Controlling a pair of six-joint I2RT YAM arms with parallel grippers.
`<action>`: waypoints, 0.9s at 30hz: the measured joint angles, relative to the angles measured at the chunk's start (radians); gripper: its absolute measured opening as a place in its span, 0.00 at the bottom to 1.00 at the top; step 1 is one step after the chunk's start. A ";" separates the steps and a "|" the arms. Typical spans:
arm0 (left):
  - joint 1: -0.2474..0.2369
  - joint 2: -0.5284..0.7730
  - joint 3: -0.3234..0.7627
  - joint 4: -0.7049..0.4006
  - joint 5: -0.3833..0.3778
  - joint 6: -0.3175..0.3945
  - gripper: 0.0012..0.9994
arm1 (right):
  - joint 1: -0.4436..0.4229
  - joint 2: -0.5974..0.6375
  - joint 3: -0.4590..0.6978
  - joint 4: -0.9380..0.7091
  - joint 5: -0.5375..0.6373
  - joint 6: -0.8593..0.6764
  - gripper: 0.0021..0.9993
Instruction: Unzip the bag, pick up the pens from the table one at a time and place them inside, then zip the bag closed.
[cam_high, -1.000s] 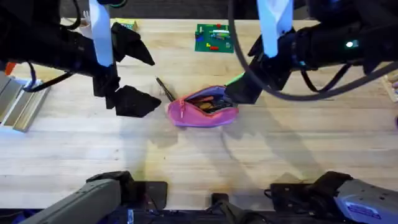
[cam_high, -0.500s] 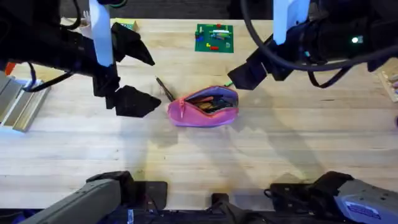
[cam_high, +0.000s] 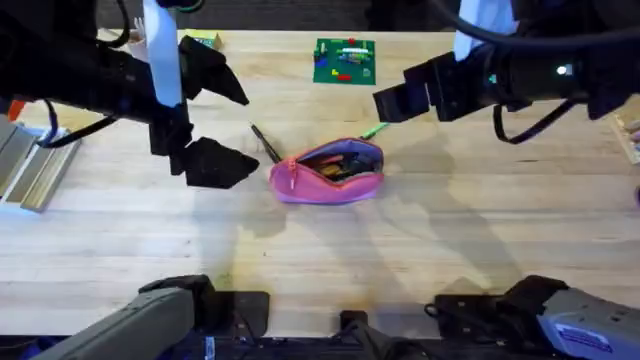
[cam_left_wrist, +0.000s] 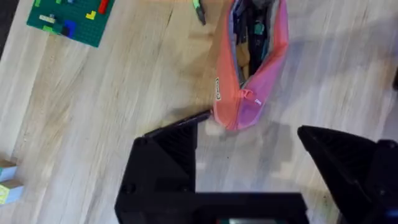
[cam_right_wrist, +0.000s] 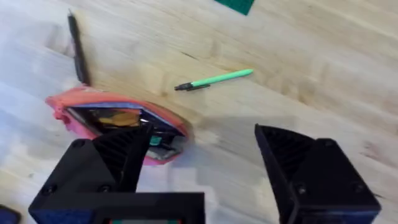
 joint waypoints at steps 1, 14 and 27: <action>0.000 0.000 0.000 0.000 0.000 0.000 0.99 | 0.000 0.000 0.000 0.000 -0.007 0.012 1.00; 0.000 0.000 0.000 0.000 0.000 0.000 0.99 | -0.039 0.016 0.002 -0.001 -0.038 0.216 1.00; 0.000 0.000 0.000 0.000 0.000 0.000 0.99 | -0.118 0.200 0.003 0.052 -0.008 0.422 1.00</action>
